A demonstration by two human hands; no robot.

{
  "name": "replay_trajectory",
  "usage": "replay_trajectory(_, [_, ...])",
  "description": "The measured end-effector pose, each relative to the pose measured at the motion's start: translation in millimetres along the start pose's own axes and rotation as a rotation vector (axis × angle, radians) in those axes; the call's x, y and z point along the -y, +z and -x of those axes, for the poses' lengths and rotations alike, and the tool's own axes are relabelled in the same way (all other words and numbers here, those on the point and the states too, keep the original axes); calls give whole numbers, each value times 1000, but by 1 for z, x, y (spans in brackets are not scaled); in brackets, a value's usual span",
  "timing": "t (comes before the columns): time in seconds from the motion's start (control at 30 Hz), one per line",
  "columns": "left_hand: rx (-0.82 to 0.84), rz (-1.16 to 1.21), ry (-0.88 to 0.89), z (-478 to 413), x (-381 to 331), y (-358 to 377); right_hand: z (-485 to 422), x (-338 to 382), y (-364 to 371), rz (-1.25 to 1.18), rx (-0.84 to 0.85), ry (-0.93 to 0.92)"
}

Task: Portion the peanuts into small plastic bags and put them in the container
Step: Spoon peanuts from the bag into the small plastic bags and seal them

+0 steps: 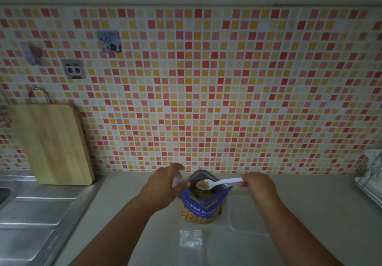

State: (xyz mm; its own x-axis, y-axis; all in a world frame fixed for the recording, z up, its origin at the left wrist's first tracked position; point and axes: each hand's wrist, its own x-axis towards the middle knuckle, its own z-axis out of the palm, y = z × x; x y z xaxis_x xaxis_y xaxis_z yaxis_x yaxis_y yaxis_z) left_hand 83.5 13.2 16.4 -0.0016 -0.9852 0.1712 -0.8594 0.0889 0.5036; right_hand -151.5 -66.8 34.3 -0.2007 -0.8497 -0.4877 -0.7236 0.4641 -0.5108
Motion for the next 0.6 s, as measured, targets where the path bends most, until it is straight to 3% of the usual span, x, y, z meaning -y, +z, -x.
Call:
replay_trajectory(0.13, [28,-137,47,-4,-8,4,1,-6,-14,-253,-90,-31])
replay_trajectory(0.3, [16,-221,103,-9,-15,9,15,10,-27,-150,-198,-156])
replay_trajectory(0.4, [3,-197,110,-12,-20,13,32,16,-25,-48,-248,-372])
replay_trajectory(0.5, [-15,-130,107,-14,-27,19,60,25,-17,-185,-241,-562])
replay_trajectory(0.6, [-39,-23,96,-12,-35,25,82,43,-6,36,-216,-761])
